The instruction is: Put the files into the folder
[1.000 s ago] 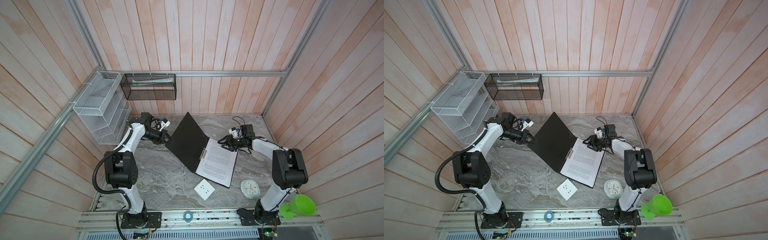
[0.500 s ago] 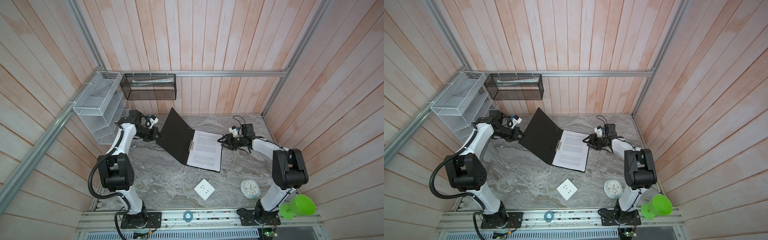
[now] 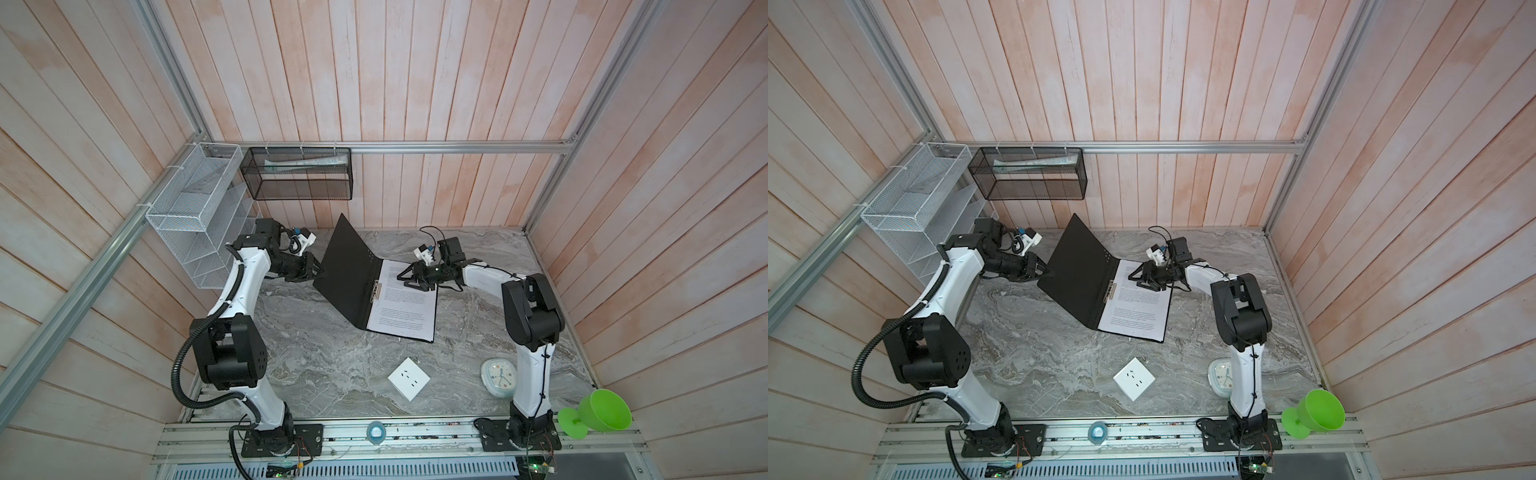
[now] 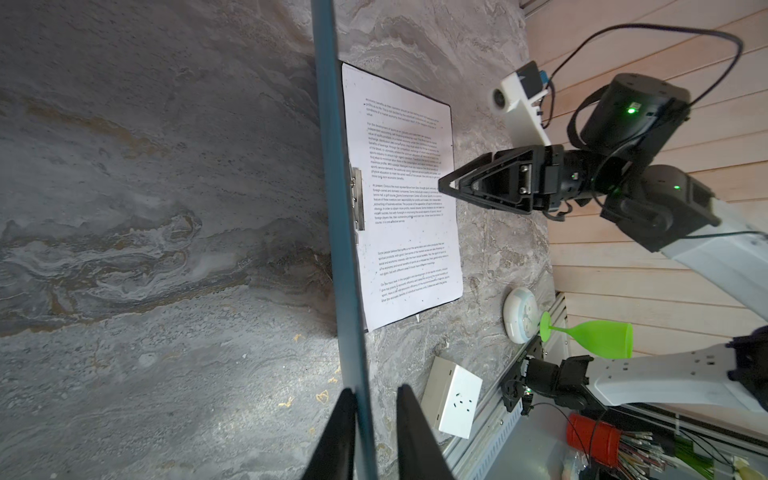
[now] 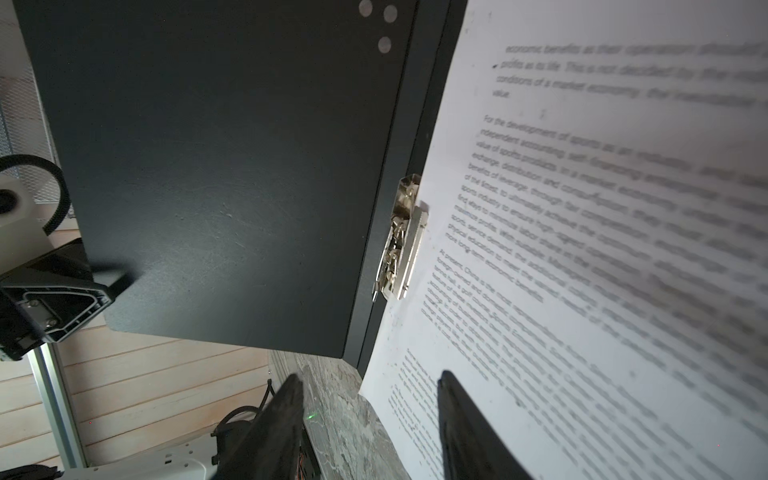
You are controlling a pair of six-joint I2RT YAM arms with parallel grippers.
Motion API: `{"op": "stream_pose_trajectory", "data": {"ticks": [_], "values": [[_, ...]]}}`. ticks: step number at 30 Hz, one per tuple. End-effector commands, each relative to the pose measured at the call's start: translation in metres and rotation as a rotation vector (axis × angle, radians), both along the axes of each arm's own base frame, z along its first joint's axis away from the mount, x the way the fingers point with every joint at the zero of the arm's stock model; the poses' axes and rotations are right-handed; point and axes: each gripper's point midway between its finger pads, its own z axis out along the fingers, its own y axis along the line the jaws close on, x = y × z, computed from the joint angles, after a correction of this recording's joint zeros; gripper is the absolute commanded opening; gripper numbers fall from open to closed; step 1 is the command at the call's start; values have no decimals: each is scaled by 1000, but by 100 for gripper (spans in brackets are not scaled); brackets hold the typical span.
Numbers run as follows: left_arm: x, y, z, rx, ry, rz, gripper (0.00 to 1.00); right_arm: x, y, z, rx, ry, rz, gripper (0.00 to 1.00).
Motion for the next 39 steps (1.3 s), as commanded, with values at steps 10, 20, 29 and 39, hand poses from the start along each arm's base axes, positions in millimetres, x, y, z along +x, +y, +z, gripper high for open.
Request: {"op": "stream_pose_trajectory", "data": {"ticks": [10,20,29,39], "values": [[-24,-42,43,-207,-61,-168,33,12,8,-2,76,46,-6,51],[-38,-83,58,-288,-67,-316,37,16,-20,2,73,62,-81,51],[-44,-119,58,-342,-48,-437,37,11,-55,30,106,21,-141,52],[-43,-139,59,-451,-1,-503,38,-4,-67,58,237,20,-140,52]]}}
